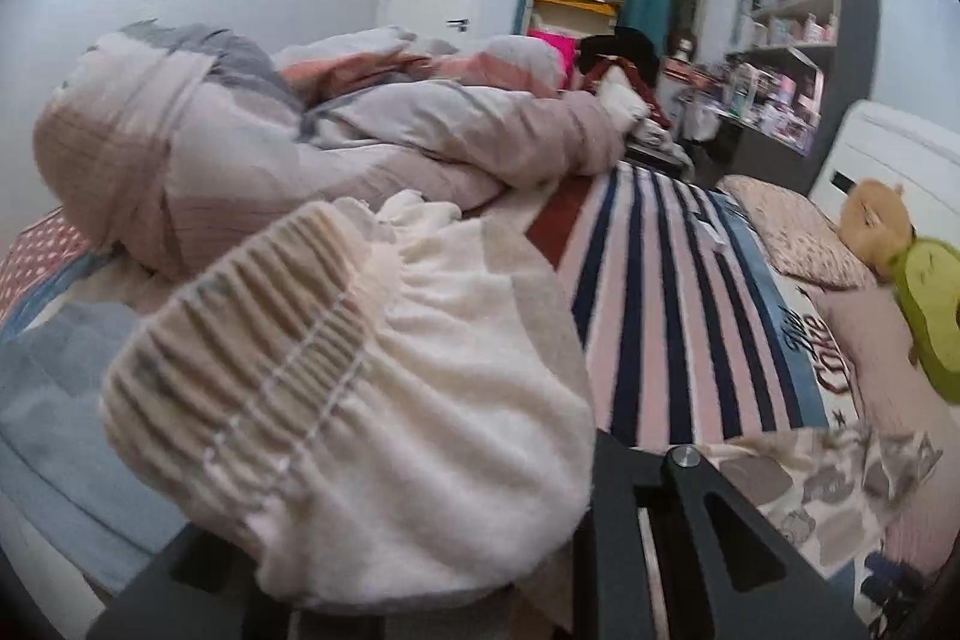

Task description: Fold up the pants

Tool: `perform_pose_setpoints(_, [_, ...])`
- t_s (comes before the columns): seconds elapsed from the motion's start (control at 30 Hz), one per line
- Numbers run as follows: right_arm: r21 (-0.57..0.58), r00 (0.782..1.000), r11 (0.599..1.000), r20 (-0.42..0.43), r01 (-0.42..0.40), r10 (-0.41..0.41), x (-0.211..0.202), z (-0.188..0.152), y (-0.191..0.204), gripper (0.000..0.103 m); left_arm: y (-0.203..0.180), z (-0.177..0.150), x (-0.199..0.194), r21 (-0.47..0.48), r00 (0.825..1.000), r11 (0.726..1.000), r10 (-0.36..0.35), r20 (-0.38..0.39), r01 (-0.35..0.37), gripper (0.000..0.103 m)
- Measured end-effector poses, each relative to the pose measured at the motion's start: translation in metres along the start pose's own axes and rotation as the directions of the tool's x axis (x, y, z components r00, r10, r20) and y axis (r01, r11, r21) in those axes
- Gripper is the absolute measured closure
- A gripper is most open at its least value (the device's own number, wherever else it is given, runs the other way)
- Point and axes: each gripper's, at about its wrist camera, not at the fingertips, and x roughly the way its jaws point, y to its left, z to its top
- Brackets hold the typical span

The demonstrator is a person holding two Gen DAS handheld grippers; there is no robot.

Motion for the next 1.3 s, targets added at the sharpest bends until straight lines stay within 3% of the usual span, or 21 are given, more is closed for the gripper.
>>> perform_pose_setpoints(0.13, [-0.008, 1.0, 1.0, 0.007, -0.002, 0.002, -0.005, 0.002, 0.001, 0.044, -0.047, -0.004, -0.003, 0.117, 0.996, 0.989, -0.088, 0.009, 0.086, 0.087])
perform_pose_setpoints(0.23, [-0.01, 1.0, 1.0, 0.017, -0.001, 0.001, -0.009, 0.006, -0.001, 0.044, -0.102, -0.016, 0.007, 0.232, 0.977, 0.949, -0.207, -0.056, 0.214, 0.086])
perform_pose_setpoints(0.3, [-0.003, 1.0, 1.0, 0.028, 0.002, -0.002, -0.011, 0.008, -0.006, 0.044, -0.143, -0.04, 0.02, 0.309, 0.941, 0.89, -0.301, -0.155, 0.336, 0.086])
perform_pose_setpoints(0.37, [0.009, 0.999, 1.0, 0.033, 0.006, -0.006, -0.012, 0.007, -0.01, 0.044, -0.175, -0.07, 0.031, 0.361, 0.908, 0.838, -0.339, -0.245, 0.41, 0.086])
perform_pose_setpoints(0.47, [0.028, 1.0, 1.0, 0.027, 0.014, -0.014, -0.015, 0.004, -0.018, 0.044, -0.203, -0.108, 0.054, 0.373, 0.864, 0.797, -0.342, -0.37, 0.475, 0.086])
perform_pose_setpoints(0.57, [0.037, 0.999, 0.999, 0.017, 0.039, -0.04, -0.018, 0.001, -0.025, 0.044, -0.21, -0.125, 0.066, 0.338, 0.815, 0.777, -0.36, -0.454, 0.531, 0.077])
perform_pose_setpoints(0.63, [0.04, 0.999, 0.998, 0.016, 0.049, -0.049, -0.021, 0.0, -0.028, 0.044, -0.208, -0.127, 0.058, 0.354, 0.812, 0.764, -0.362, -0.457, 0.539, 0.058])
perform_pose_setpoints(0.73, [0.033, 0.998, 0.998, 0.019, 0.057, -0.058, -0.025, 0.004, -0.028, 0.043, -0.193, -0.118, 0.042, 0.349, 0.822, 0.771, -0.374, -0.429, 0.533, 0.037])
perform_pose_setpoints(0.83, [0.026, 0.999, 0.999, 0.026, 0.044, -0.044, -0.023, 0.011, -0.024, 0.039, -0.163, -0.104, 0.024, 0.261, 0.789, 0.775, -0.444, -0.424, 0.576, 0.029])
perform_pose_setpoints(0.9, [0.027, 1.0, 1.0, 0.025, 0.015, -0.015, -0.018, 0.017, -0.019, 0.03, -0.138, -0.094, 0.012, 0.199, 0.768, 0.773, -0.494, -0.407, 0.602, 0.022])
perform_pose_setpoints(0.93, [0.026, 1.0, 1.0, 0.026, 0.001, -0.002, -0.014, 0.021, -0.016, 0.029, -0.128, -0.09, 0.007, 0.187, 0.769, 0.775, -0.506, -0.391, 0.604, 0.022])
perform_pose_setpoints(1.07, [0.03, 0.998, 0.998, 0.017, -0.056, 0.055, 0.007, 0.041, -0.005, 0.019, -0.091, -0.078, 0.007, 0.149, 0.814, 0.82, -0.491, -0.309, 0.552, 0.021])
perform_pose_setpoints(1.17, [0.037, 0.997, 0.997, -0.053, -0.061, 0.063, 0.04, 0.056, 0.0, 0.018, -0.08, -0.084, 0.024, 0.123, 0.824, 0.845, -0.46, -0.33, 0.52, 0.021])
perform_pose_setpoints(1.27, [0.01, 0.988, 1.0, -0.151, 0.03, -0.028, 0.077, 0.057, 0.004, 0.018, -0.072, -0.096, 0.039, 0.122, 0.853, 0.876, -0.409, -0.323, 0.466, 0.021])
perform_pose_setpoints(1.3, [-0.004, 0.982, 0.996, -0.169, 0.084, -0.084, 0.087, 0.054, 0.002, 0.018, -0.069, -0.099, 0.044, 0.102, 0.853, 0.883, -0.406, -0.328, 0.459, 0.021])
